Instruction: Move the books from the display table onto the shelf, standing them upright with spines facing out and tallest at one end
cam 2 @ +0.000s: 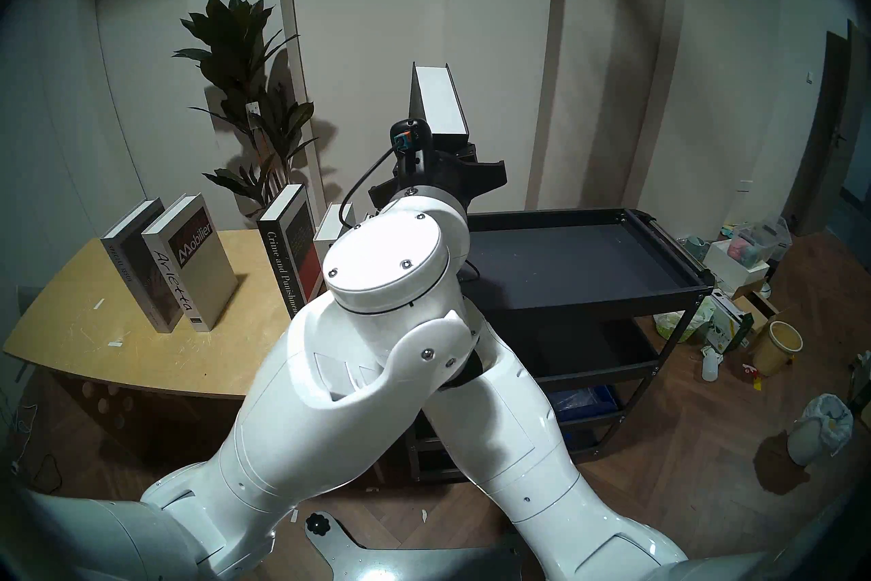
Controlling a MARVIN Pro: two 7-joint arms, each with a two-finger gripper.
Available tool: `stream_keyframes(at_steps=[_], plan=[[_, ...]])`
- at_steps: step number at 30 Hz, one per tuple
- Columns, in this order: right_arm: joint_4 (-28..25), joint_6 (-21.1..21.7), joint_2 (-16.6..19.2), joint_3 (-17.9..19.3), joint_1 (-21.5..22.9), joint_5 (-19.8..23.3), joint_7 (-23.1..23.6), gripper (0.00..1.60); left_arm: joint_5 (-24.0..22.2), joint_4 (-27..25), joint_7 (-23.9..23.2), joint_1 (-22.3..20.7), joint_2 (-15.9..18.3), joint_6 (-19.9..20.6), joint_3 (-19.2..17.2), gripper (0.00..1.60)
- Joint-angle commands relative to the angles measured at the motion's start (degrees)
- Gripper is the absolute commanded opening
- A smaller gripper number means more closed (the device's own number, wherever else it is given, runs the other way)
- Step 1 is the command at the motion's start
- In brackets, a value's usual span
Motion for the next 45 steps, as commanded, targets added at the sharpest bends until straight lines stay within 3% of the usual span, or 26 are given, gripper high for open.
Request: stream_keyframes(at_steps=[1, 10, 20, 35, 45], plan=[[2.9, -0.6, -0.8, -2.2, 5.8, -0.1, 3.5, 1.60, -0.5, 0.7, -5.3, -3.4, 0.3, -3.9, 0.4, 0.00], [5.5, -2.5, 0.3, -5.4, 4.3, -4.4, 0.9, 1.60, -1.5, 8.8, -9.7, -8.3, 0.0, -8.6, -3.4, 0.00], [3.2, -5.8, 2.5, -6.2, 3.3, -9.2, -3.2, 1.60, -2.0, 10.8, -12.4, -10.2, 0.6, -12.5, -3.9, 0.00], [1.4, -7.3, 4.7, -6.2, 2.4, -10.2, -6.1, 1.60, -4.0, 12.6, -13.6, -11.2, 4.3, -17.4, -4.2, 0.00], [0.0, -7.8, 5.6, -5.3, 2.6, -10.0, -6.5, 1.60, -5.8, 13.9, -13.6, -13.5, 3.6, -17.8, -3.2, 0.00]])
